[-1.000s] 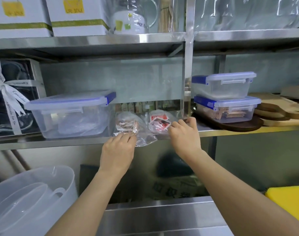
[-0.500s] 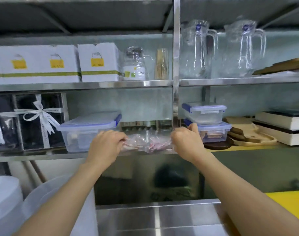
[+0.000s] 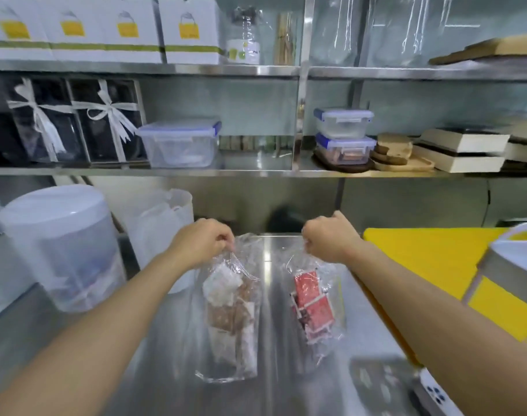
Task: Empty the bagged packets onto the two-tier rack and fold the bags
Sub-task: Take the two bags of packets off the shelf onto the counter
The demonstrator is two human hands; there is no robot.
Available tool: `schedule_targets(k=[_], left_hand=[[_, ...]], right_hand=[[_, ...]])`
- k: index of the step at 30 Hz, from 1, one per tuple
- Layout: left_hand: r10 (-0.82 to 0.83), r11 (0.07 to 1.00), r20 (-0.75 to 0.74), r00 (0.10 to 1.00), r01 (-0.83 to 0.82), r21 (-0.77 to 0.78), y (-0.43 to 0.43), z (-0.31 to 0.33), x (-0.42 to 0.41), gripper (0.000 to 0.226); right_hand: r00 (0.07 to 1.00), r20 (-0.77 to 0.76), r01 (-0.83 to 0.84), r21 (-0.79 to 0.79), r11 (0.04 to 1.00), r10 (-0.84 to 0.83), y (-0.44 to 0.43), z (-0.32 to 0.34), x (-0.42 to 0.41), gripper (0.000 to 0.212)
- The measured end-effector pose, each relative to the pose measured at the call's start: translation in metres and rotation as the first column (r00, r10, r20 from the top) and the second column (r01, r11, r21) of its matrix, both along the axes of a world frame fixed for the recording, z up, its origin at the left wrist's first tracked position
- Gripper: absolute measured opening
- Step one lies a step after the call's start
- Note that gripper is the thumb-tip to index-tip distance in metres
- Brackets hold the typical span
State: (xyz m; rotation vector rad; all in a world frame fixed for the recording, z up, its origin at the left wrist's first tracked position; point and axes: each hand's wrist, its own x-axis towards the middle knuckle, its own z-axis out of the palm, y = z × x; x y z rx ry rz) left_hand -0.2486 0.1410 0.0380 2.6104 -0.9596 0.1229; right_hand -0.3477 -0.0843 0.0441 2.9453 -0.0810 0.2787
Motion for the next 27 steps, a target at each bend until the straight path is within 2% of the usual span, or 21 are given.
schedule_targets(k=[5,9,10,12,14,17,19,22,24,27], left_hand=[[-0.147,0.989,-0.182,0.972,0.141,-0.044,0.018,-0.022,-0.038,0.014],[-0.214,0.976,-0.22,0.952,0.203,-0.073,0.032,-0.019,-0.066,0.028],[-0.23,0.973,-0.24,0.943,0.221,-0.064,0.036,-0.016,-0.071,0.026],[-0.258,0.965,-0.294,0.921,0.258,-0.038,0.043,-0.009,-0.081,0.014],[-0.3,0.951,-0.354,0.886,0.308,-0.034,0.049,-0.002,-0.089,0.007],[-0.366,0.923,-0.493,0.789,0.377,-0.081,0.056,0.004,-0.098,0.013],[-0.367,0.913,-0.581,0.727,0.4,-0.077,0.058,0.002,-0.098,0.012],[-0.327,0.901,-0.651,0.686,0.435,0.006,0.054,-0.013,-0.096,0.005],[-0.301,0.917,-0.64,0.707,0.398,0.009,0.045,-0.031,-0.093,0.007],[-0.233,0.943,-0.518,0.823,0.321,0.086,0.029,-0.064,-0.082,0.008]], right_hand=[[0.999,0.039,-0.016,0.066,0.998,0.014,0.021,-0.02,-0.044,0.01],[0.993,-0.089,-0.071,0.089,0.994,0.079,0.036,-0.032,-0.068,0.008],[0.987,-0.129,-0.086,0.115,0.99,0.1,0.04,-0.031,-0.073,0.006],[0.961,-0.244,-0.085,0.184,0.979,0.129,0.045,-0.026,-0.08,0.021],[0.899,-0.414,-0.044,0.24,0.97,0.143,0.048,-0.018,-0.086,0.028],[0.736,-0.651,0.039,0.312,0.949,0.184,0.051,-0.013,-0.091,0.01],[0.665,-0.713,0.088,0.368,0.925,0.221,0.051,-0.018,-0.094,0.01],[0.634,-0.745,0.164,0.395,0.904,0.21,0.053,-0.038,-0.095,0.018],[0.655,-0.734,0.191,0.393,0.9,0.181,0.052,-0.057,-0.094,0.014],[0.758,-0.639,0.162,0.376,0.912,0.129,0.048,-0.082,-0.09,0.014]])
